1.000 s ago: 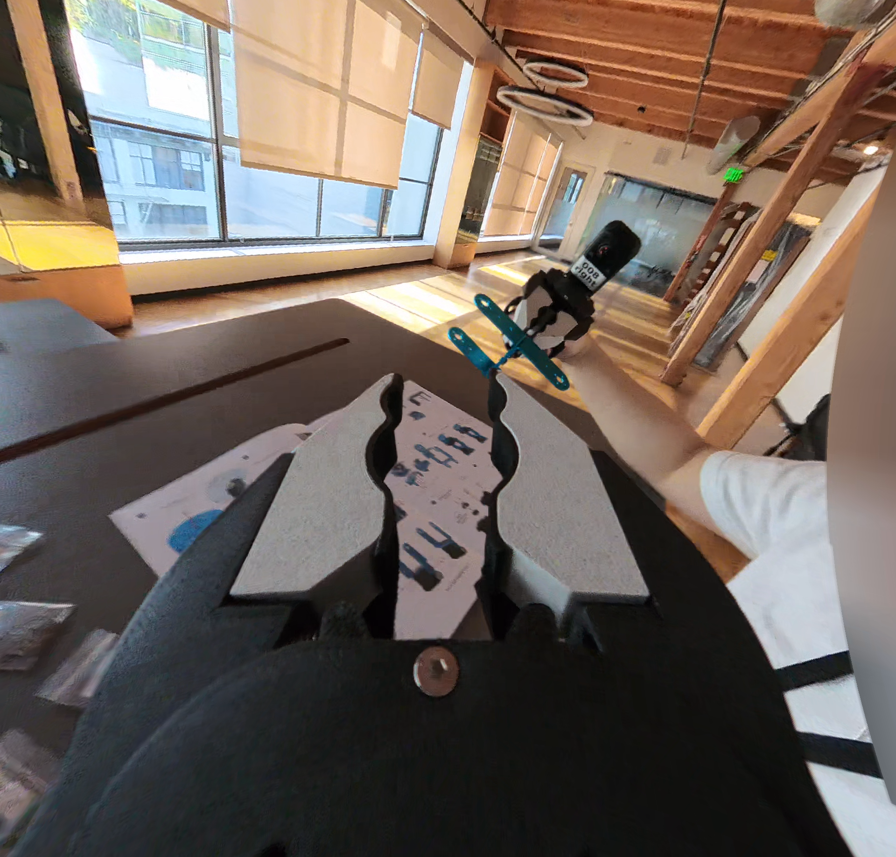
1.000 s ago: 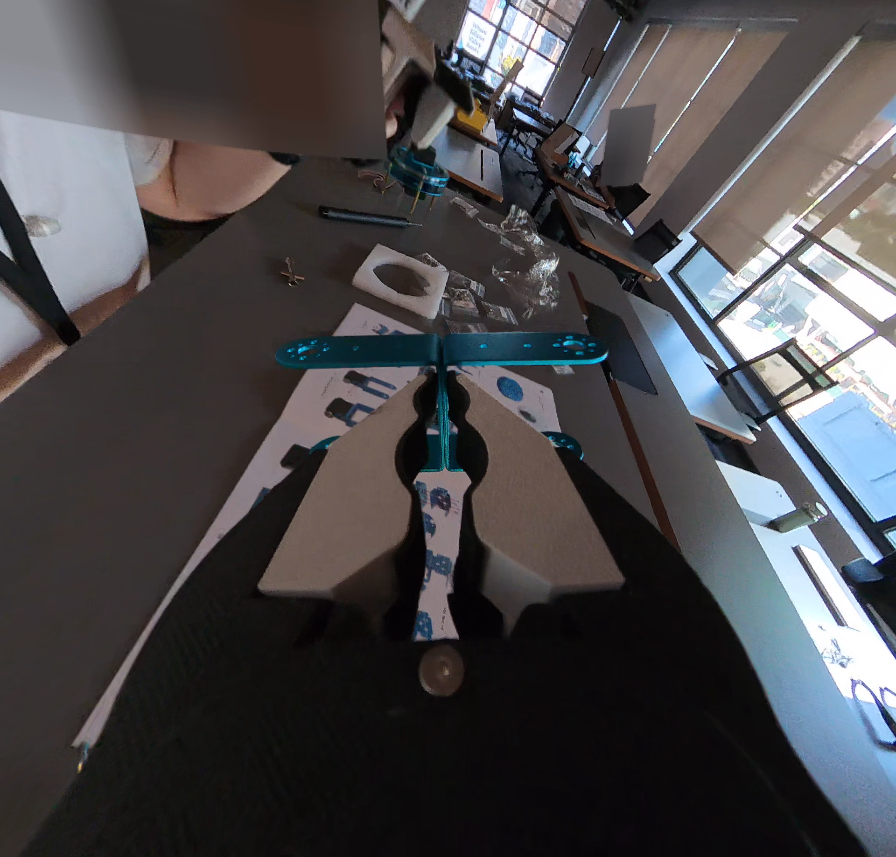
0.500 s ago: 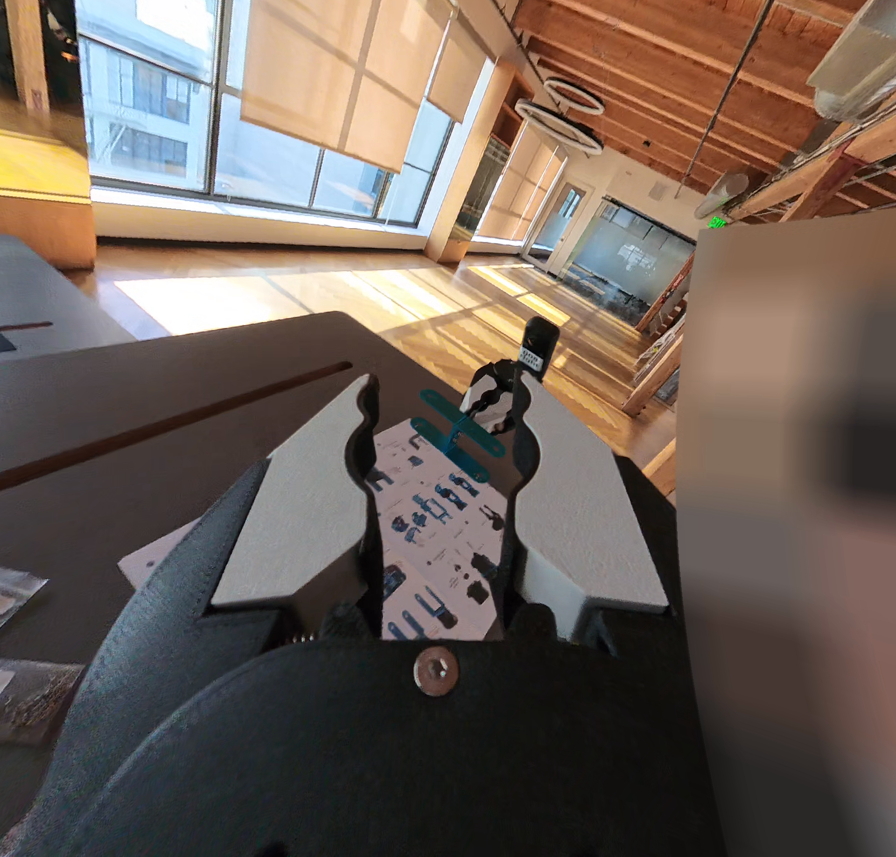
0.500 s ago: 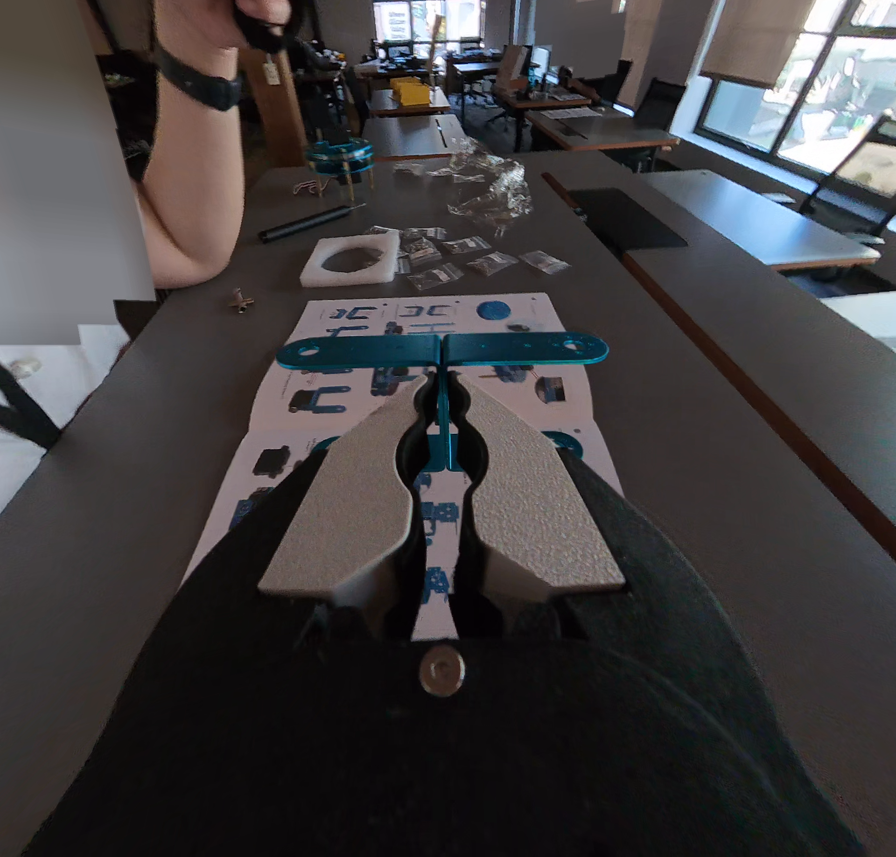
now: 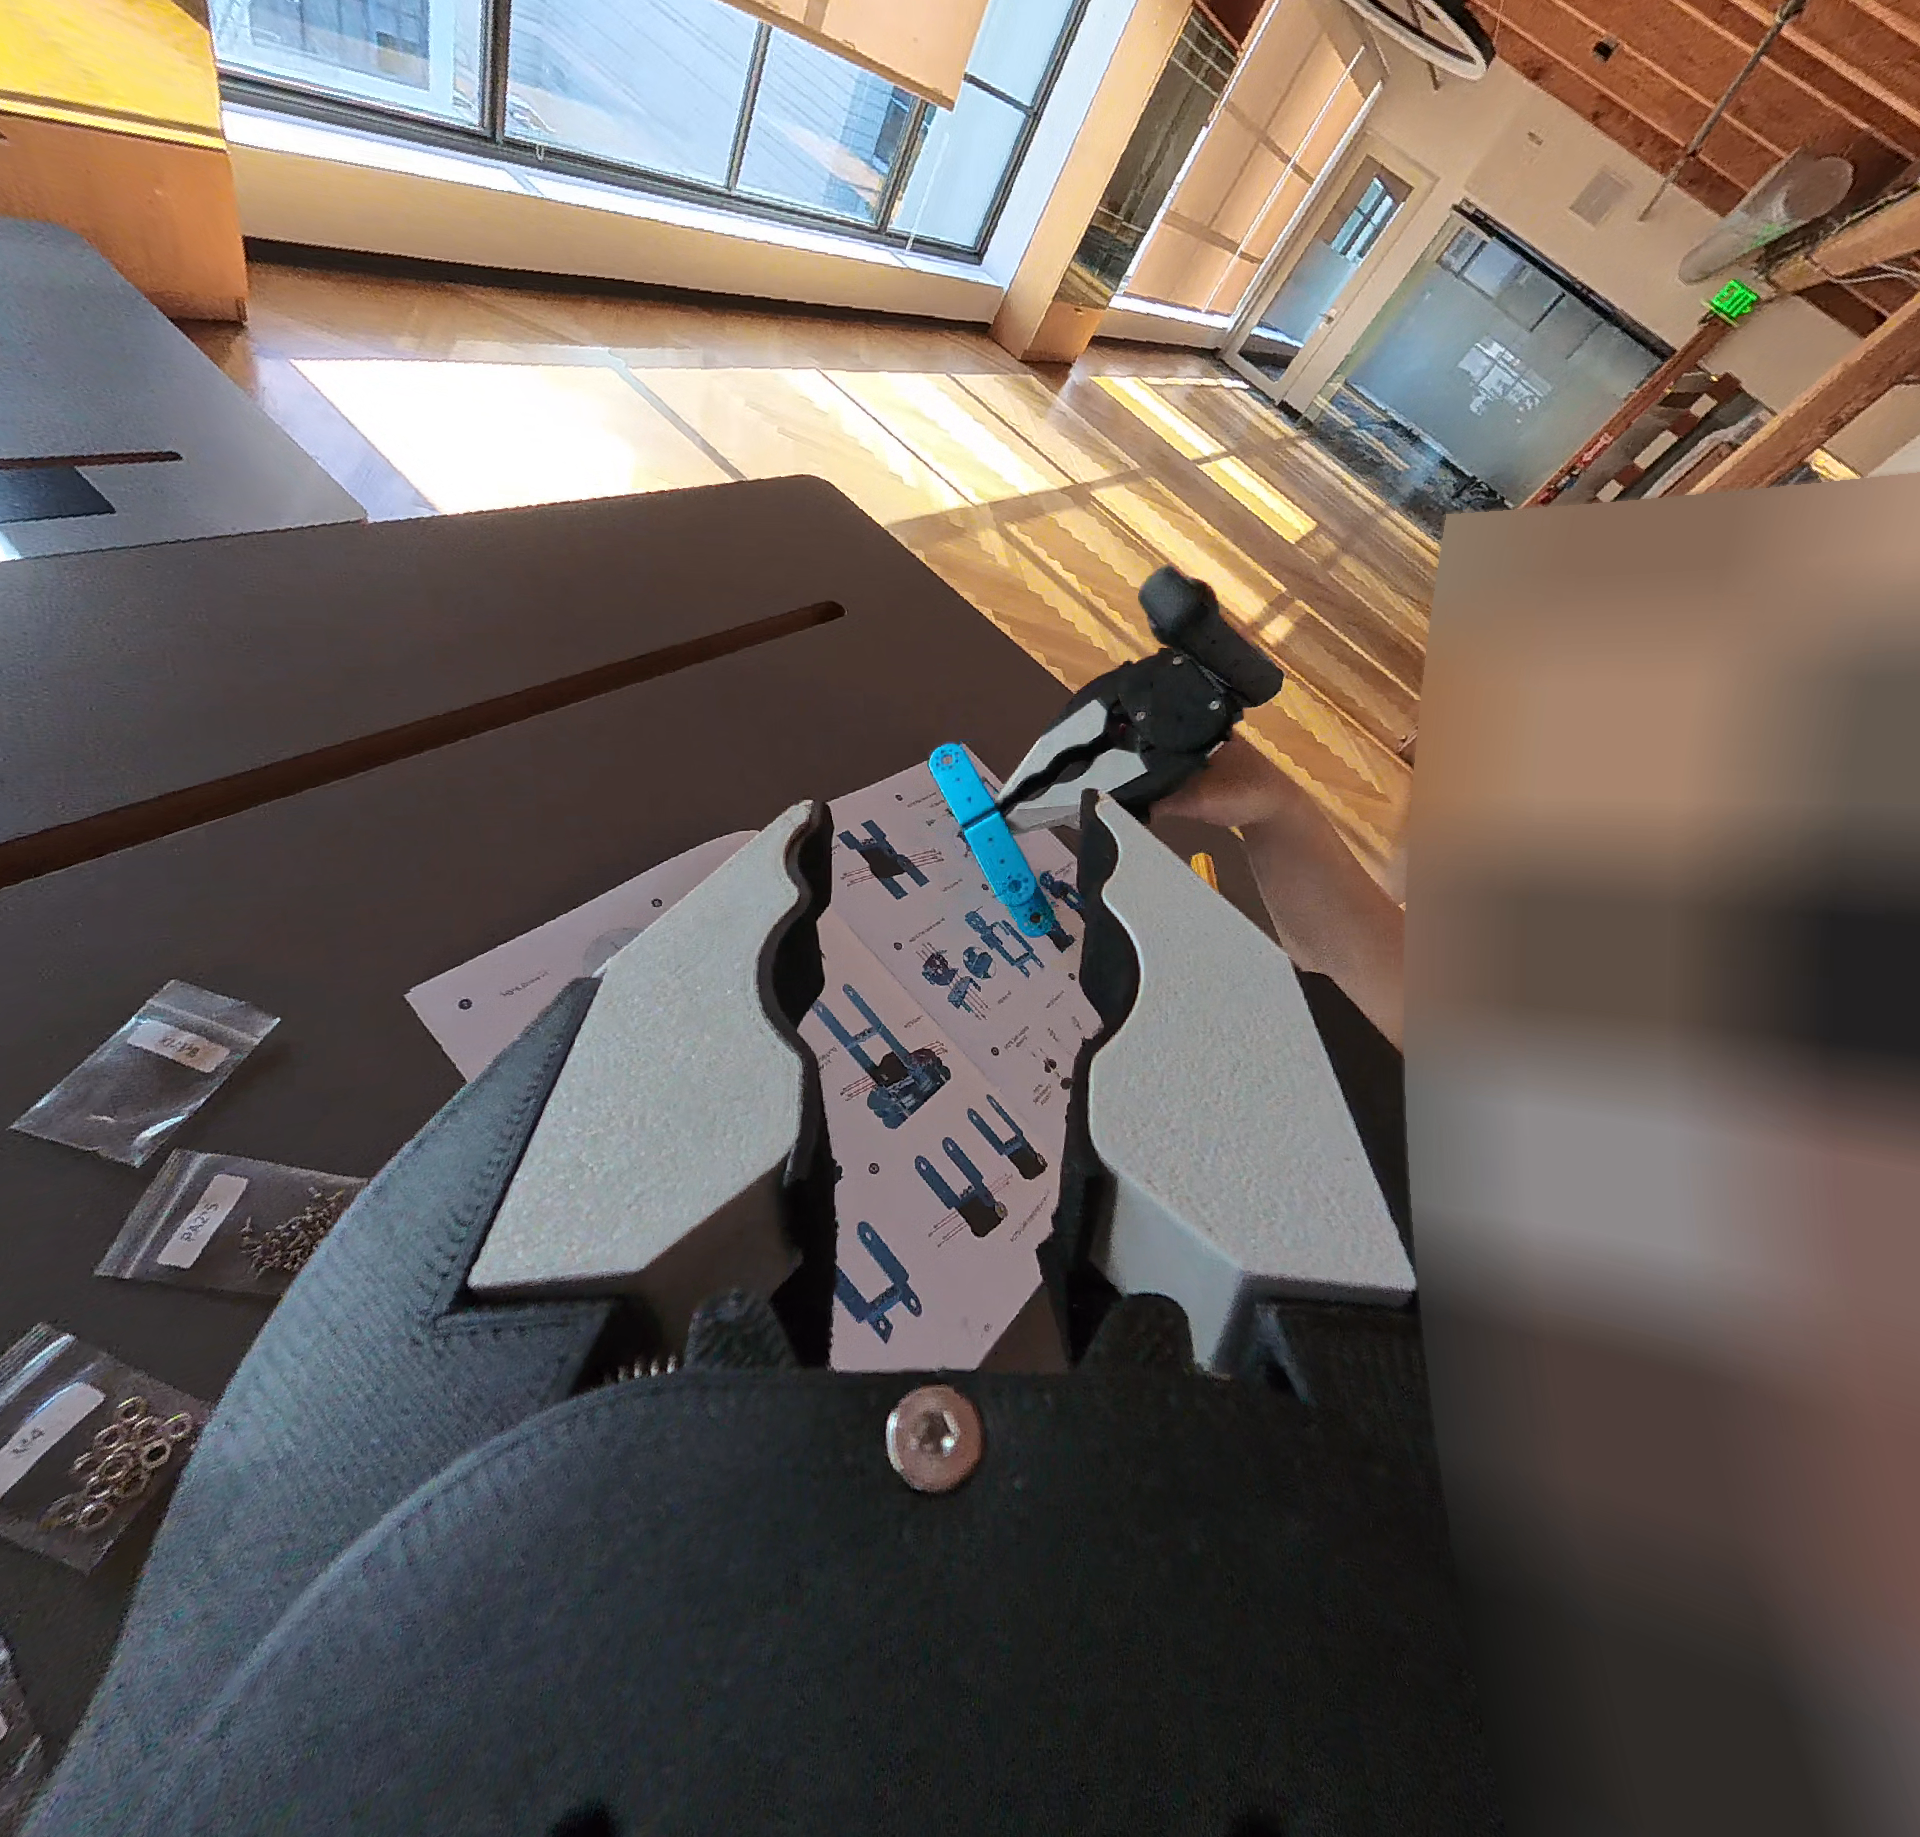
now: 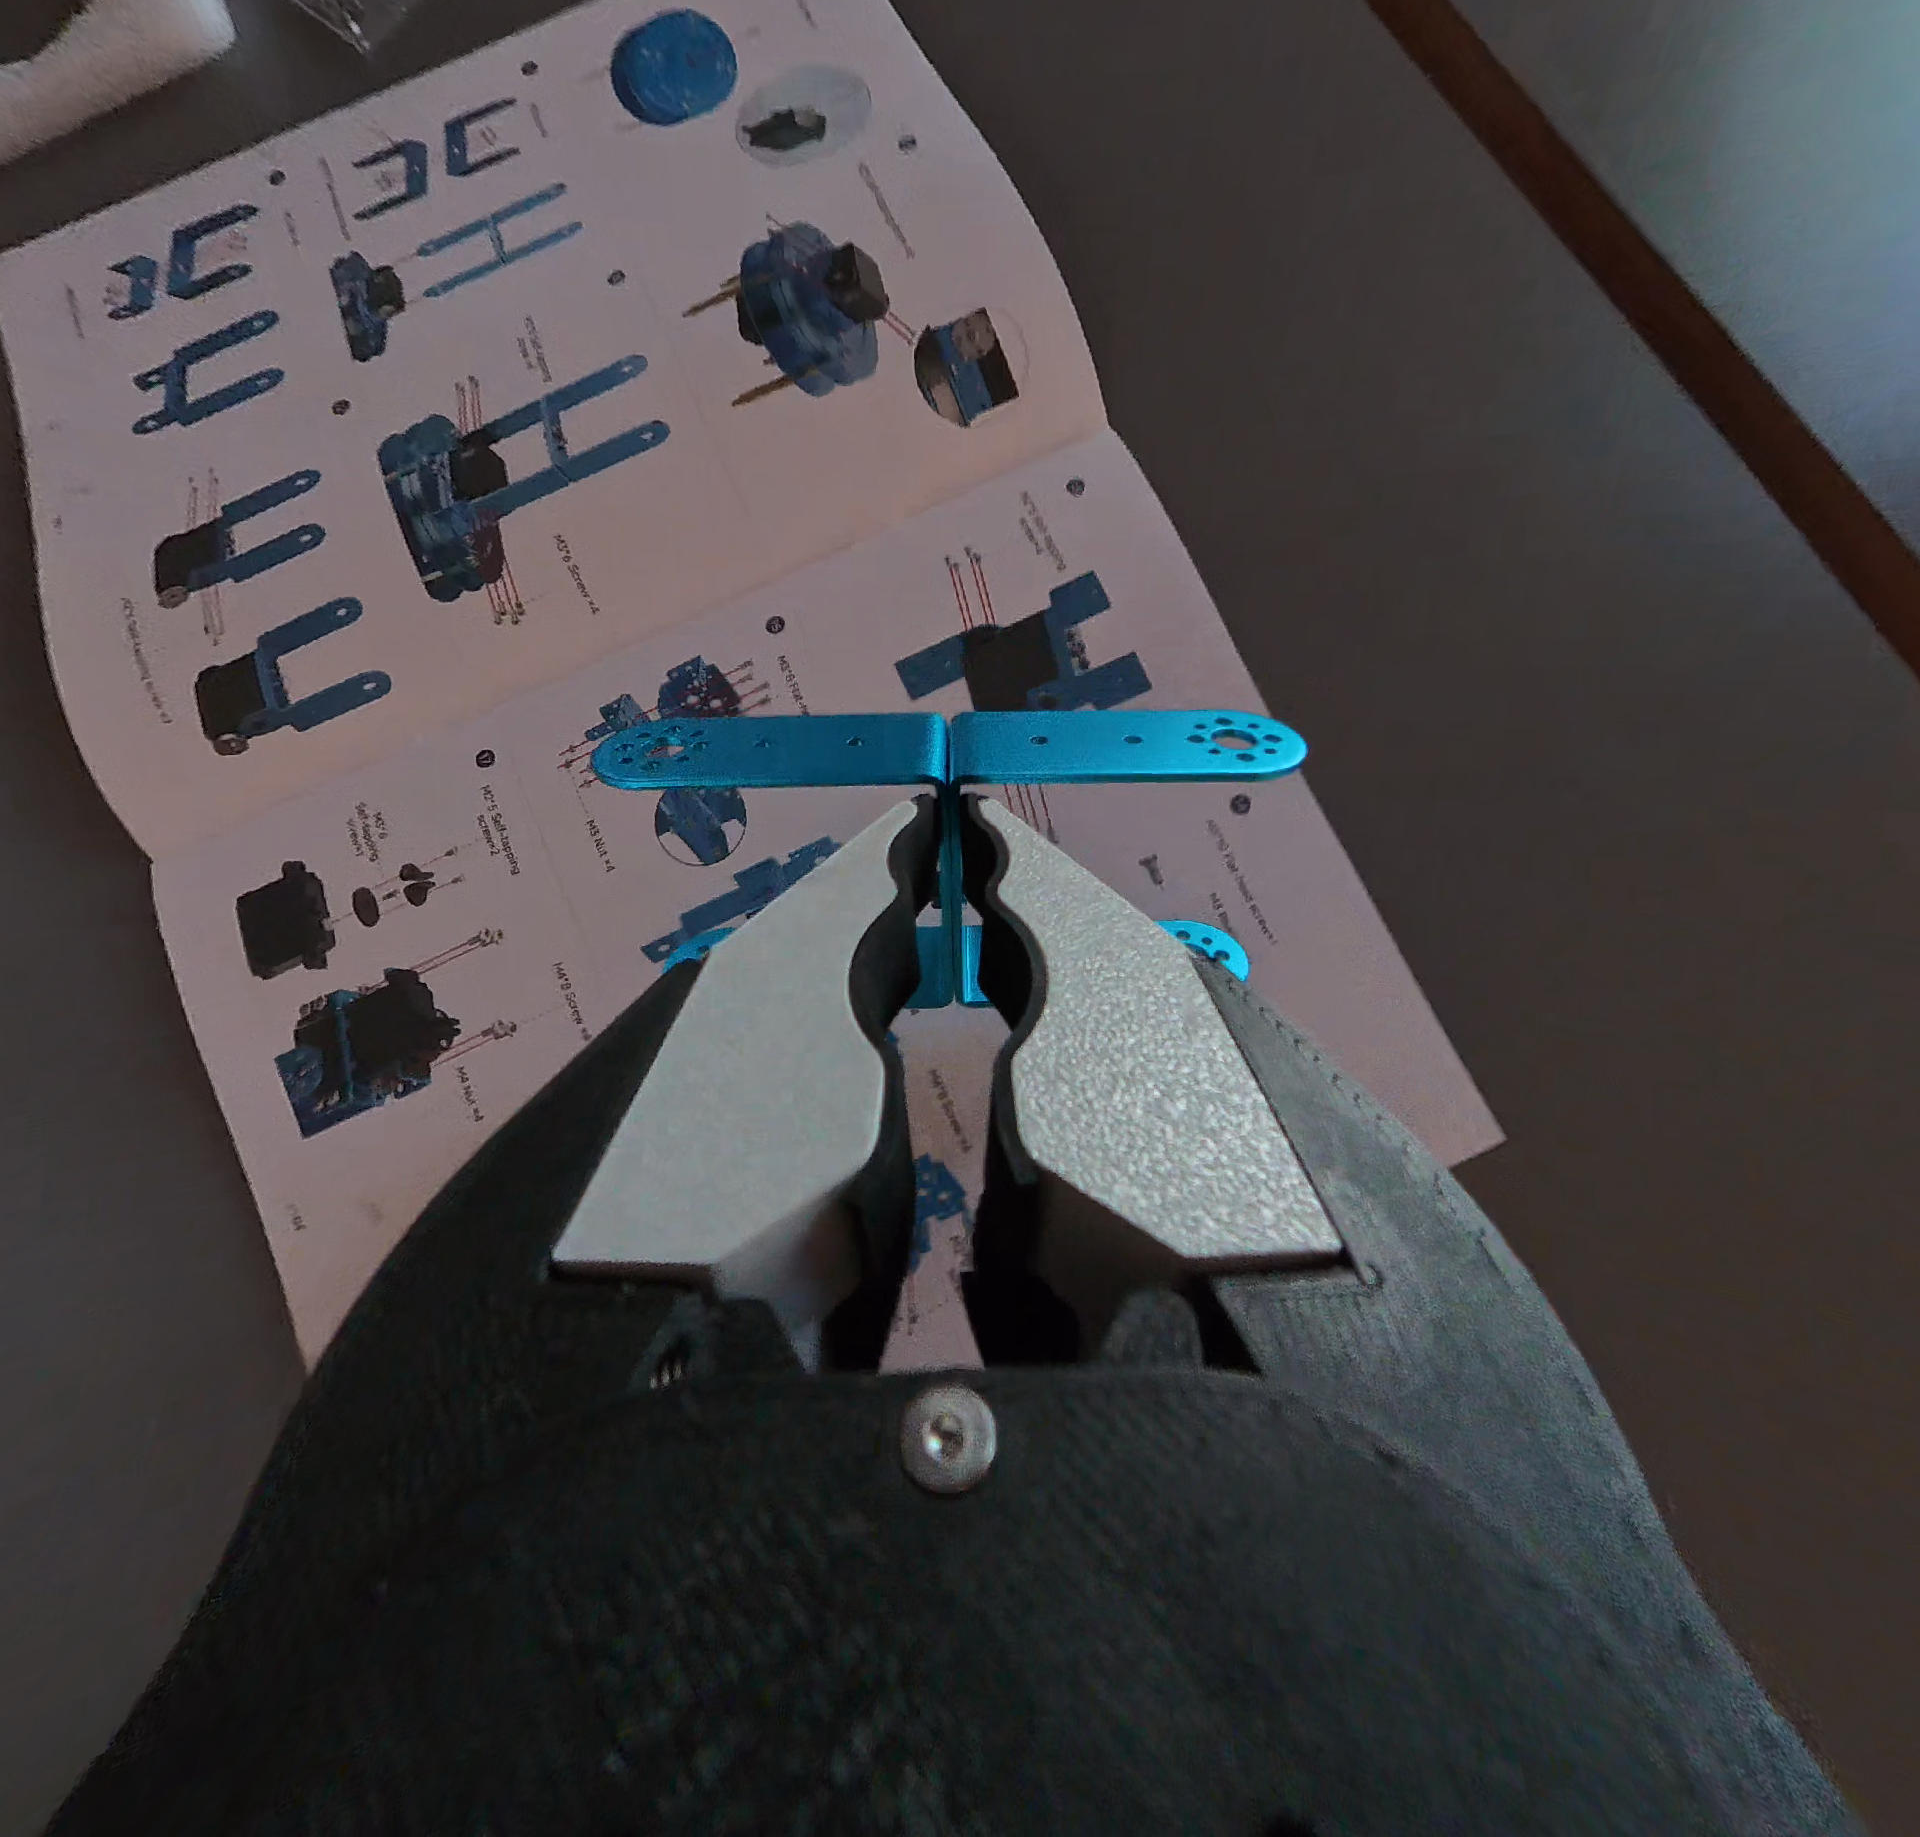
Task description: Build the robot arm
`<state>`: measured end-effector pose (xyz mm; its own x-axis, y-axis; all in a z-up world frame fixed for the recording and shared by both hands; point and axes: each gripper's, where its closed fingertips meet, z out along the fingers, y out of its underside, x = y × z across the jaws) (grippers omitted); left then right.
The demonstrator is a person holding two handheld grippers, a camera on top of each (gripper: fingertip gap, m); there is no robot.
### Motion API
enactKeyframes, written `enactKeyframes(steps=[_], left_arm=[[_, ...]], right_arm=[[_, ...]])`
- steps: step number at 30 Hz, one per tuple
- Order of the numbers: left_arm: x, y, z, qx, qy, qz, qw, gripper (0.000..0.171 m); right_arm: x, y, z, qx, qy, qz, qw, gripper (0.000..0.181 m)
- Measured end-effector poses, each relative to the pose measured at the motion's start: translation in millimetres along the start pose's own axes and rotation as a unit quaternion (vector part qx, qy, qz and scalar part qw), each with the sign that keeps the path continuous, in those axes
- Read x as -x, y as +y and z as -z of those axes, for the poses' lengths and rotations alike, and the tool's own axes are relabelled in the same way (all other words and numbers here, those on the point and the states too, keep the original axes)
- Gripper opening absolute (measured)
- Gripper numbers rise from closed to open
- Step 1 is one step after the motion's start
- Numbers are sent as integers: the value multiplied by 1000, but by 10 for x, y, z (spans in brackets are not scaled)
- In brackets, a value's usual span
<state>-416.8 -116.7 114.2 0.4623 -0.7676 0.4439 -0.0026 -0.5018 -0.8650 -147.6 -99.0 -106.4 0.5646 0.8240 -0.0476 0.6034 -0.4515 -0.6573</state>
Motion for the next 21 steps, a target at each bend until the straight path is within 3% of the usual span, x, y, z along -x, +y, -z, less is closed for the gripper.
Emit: enactKeyframes(steps=[4, 7, 12, 15, 21], left_arm=[[-50, -13, 71, 1, 6, -3, 1000, 46], [-66, -19, 106, -1, 6, -5, 1000, 46], [-96, 3, 129, 5, 7, -8, 1000, 46], [-100, -9, 123, 1, 6, -8, 1000, 46], [-71, 56, 6, 20, 3, -5, 1000, 46]], right_arm=[[139, 116, 13, 159, 91, -14, 983, 4], [393, 111, 117, 291, 145, 3, 946, 4], [832, 100, 192, 445, 189, 45, 874, 4], [1092, 130, 126, 486, 171, 44, 856, 4], [1253, 79, 9, 488, 183, 57, 852, 3]])
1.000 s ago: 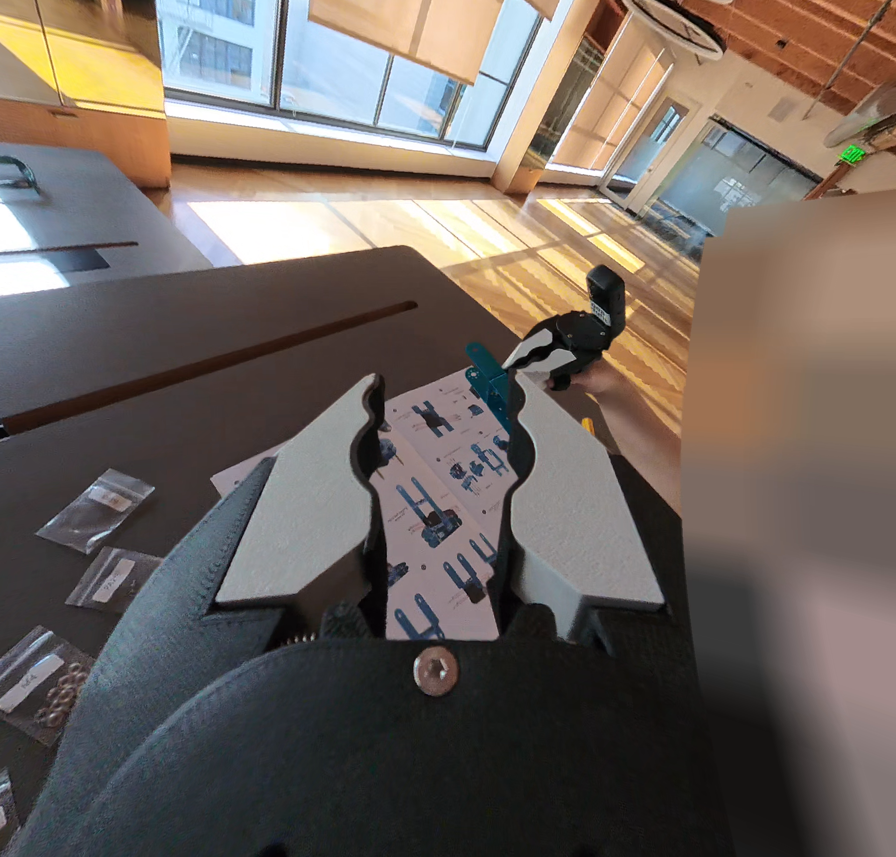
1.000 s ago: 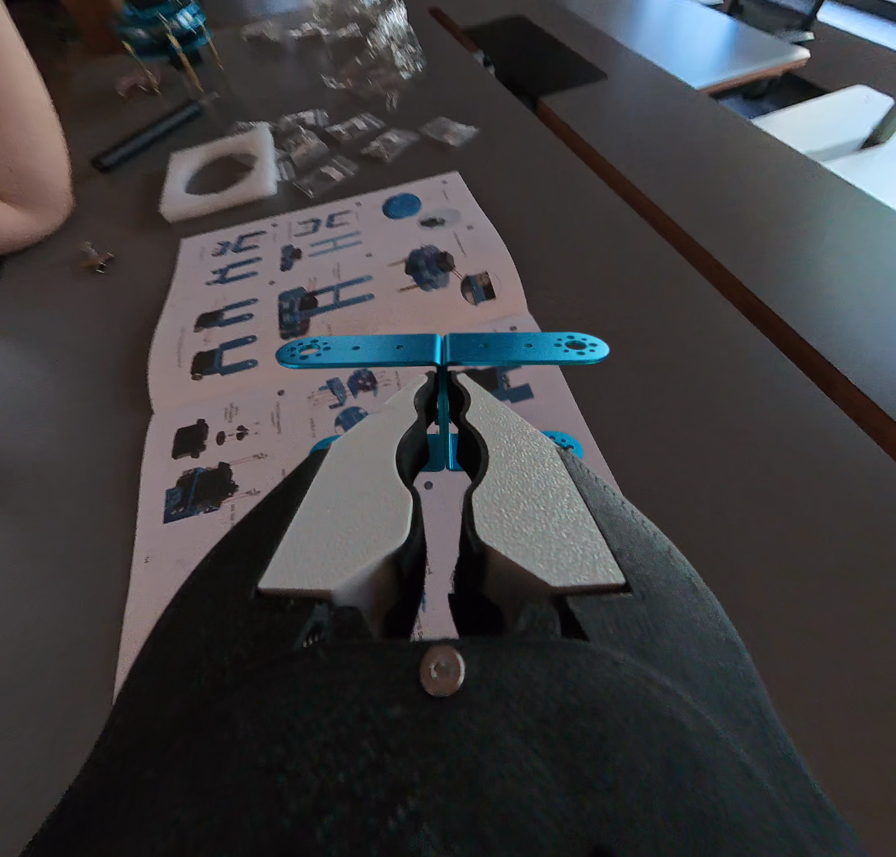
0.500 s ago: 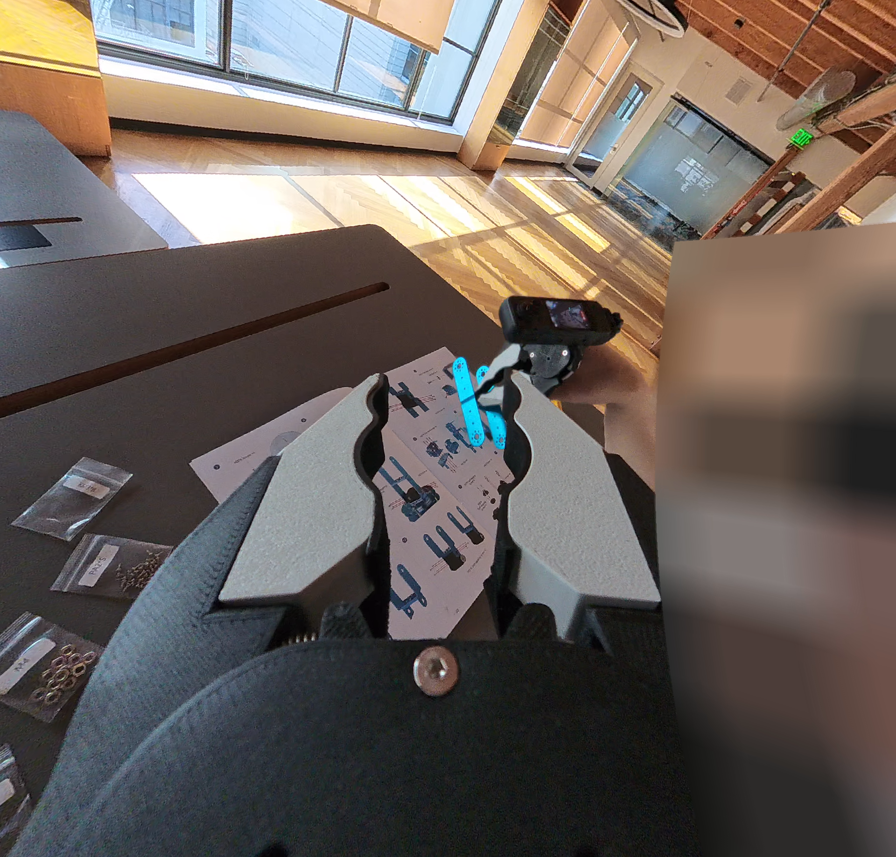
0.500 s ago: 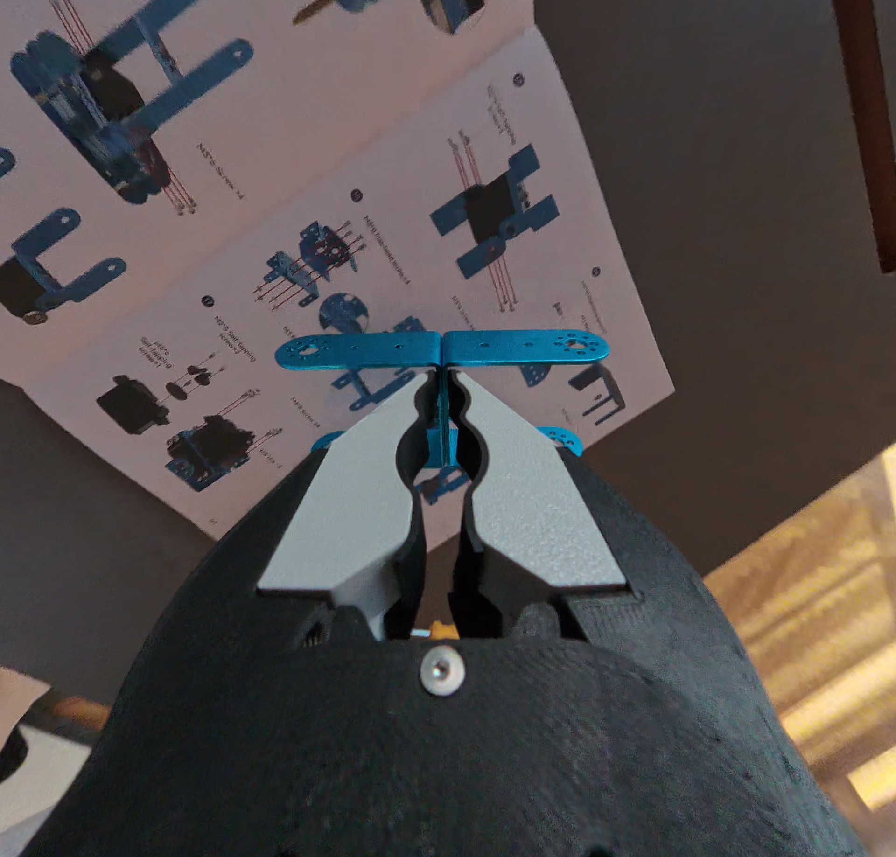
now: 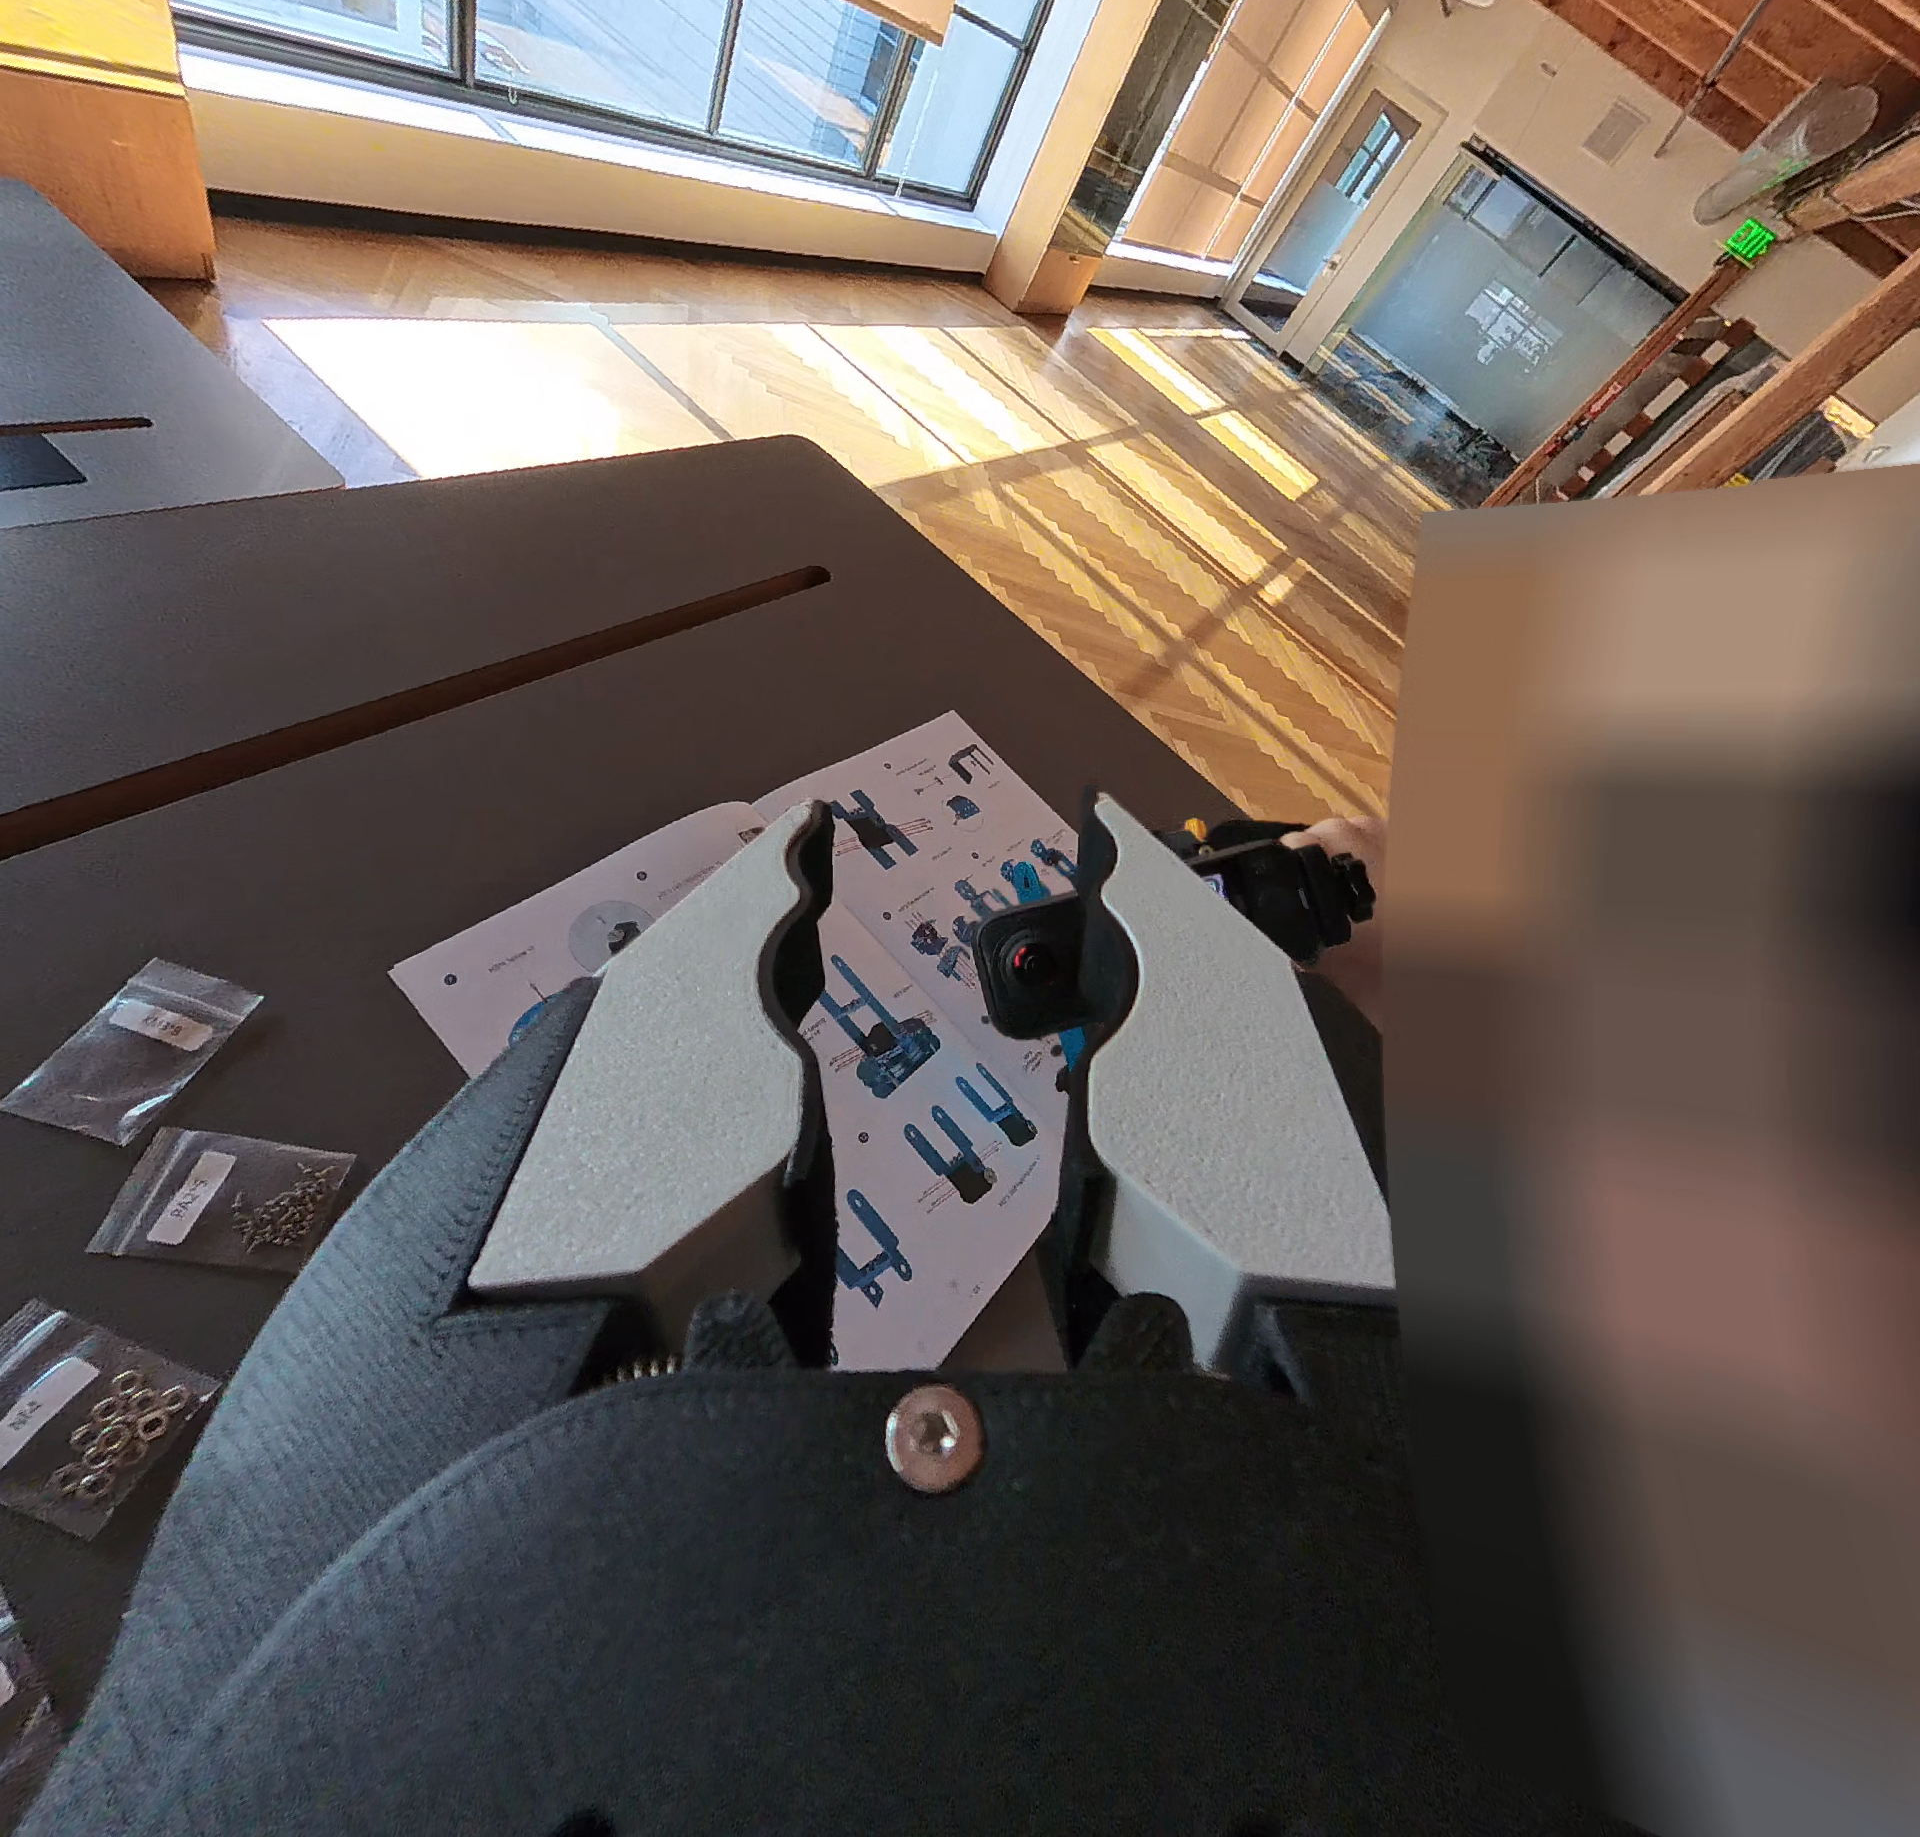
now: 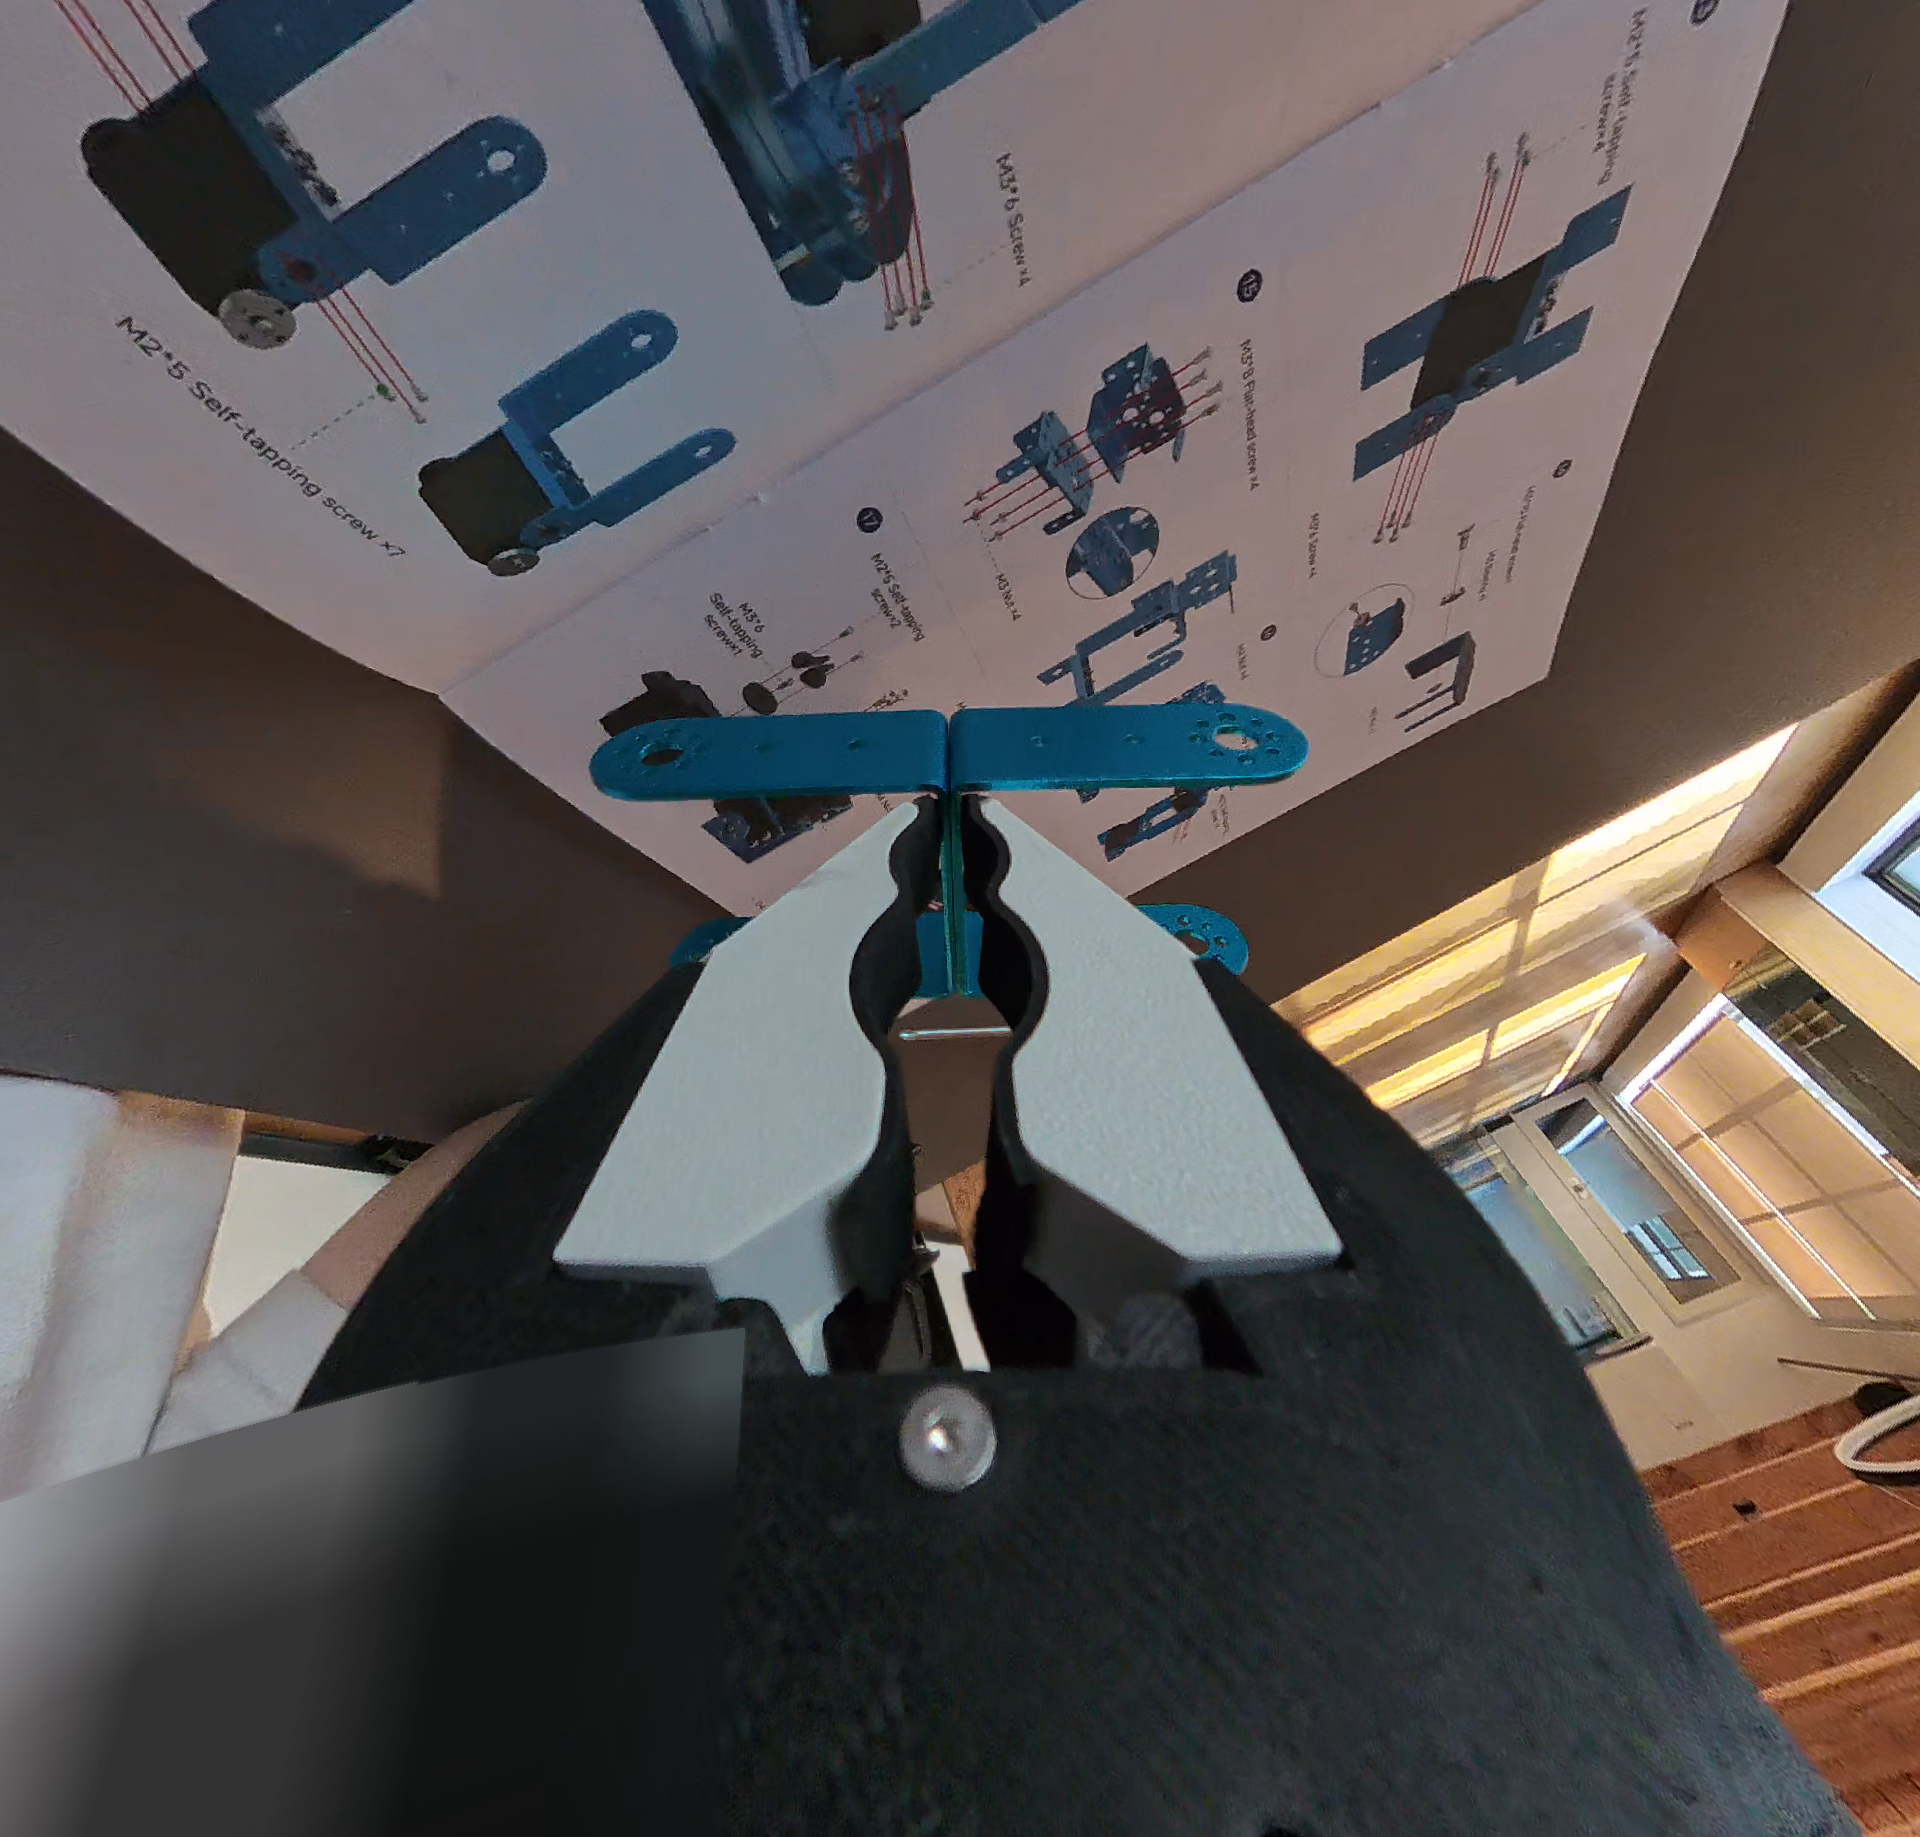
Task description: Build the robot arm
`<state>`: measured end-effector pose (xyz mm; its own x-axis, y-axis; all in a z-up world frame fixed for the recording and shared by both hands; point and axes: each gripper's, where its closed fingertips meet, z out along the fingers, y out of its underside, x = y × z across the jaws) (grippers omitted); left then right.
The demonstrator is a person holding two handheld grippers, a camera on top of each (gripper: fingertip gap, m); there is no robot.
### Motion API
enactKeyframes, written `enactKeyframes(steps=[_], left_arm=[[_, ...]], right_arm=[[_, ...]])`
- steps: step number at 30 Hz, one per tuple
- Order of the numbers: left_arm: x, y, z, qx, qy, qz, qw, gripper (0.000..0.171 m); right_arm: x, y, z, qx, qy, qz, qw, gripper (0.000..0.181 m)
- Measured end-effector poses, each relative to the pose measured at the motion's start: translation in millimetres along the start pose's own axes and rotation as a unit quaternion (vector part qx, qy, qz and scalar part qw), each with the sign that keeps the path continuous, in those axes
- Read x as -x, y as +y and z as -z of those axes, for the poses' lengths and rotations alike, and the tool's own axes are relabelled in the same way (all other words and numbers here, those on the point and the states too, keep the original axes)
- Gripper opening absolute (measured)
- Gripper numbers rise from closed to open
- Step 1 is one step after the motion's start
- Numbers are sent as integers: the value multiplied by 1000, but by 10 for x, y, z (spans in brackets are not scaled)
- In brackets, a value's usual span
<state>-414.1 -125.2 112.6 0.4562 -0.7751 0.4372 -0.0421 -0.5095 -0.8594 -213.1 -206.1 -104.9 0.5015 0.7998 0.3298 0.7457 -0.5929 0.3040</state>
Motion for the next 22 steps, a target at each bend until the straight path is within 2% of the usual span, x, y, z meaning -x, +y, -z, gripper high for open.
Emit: enactKeyframes(steps=[9, 22], left_arm=[[32, 120, -226, 35, 1, 5, 999, 46], [71, 51, -200, 17, 10, 17, 1000, 45]], right_arm=[[85, -86, -101, 21, 2, 48, 999, 3], [97, -84, -236, 46, -14, 73, 996, 4]])
